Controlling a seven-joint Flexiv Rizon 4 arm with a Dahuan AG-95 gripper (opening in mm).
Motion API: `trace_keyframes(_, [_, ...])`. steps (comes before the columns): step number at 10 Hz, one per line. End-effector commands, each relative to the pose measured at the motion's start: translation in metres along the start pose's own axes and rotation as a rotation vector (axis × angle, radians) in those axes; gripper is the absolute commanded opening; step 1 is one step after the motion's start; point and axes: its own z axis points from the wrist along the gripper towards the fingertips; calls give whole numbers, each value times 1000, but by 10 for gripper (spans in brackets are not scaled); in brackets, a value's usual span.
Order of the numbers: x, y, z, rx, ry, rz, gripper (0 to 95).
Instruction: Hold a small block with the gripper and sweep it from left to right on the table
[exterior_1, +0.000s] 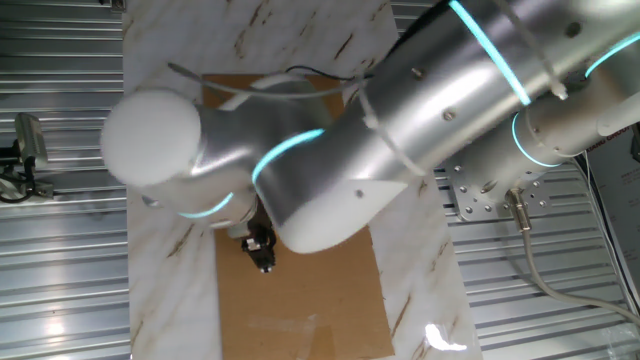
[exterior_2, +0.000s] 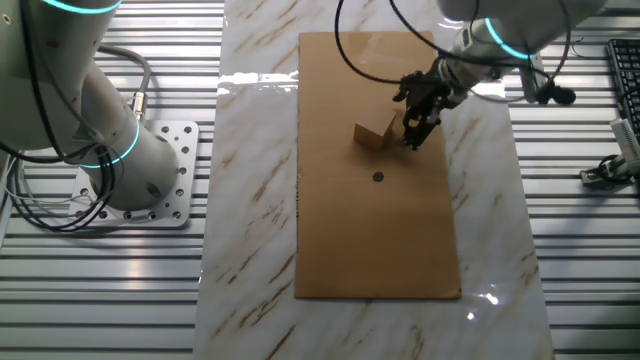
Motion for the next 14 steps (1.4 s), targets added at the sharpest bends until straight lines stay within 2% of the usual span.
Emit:
trace_keyframes(1, [1,1,-17,43,-47,-1,950])
trace_keyframes(3, [1,5,-27,42,-50,-6,950])
trace_keyframes(4, [0,6,-29,40,-55,-8,760])
trace_keyframes(5, [2,8,-33,39,-62,-8,760])
trace_keyframes(8, [6,8,-41,28,-108,-14,760])
trace_keyframes(9, [7,8,-42,22,-125,-15,570])
trace_keyframes(10, [7,8,-43,23,-131,-19,570])
trace_keyframes(11, [9,8,-45,10,-151,-20,570])
trace_keyframes(12, [10,7,-47,3,-155,-23,0])
trace_keyframes(14, [11,7,-49,-20,-158,-26,0])
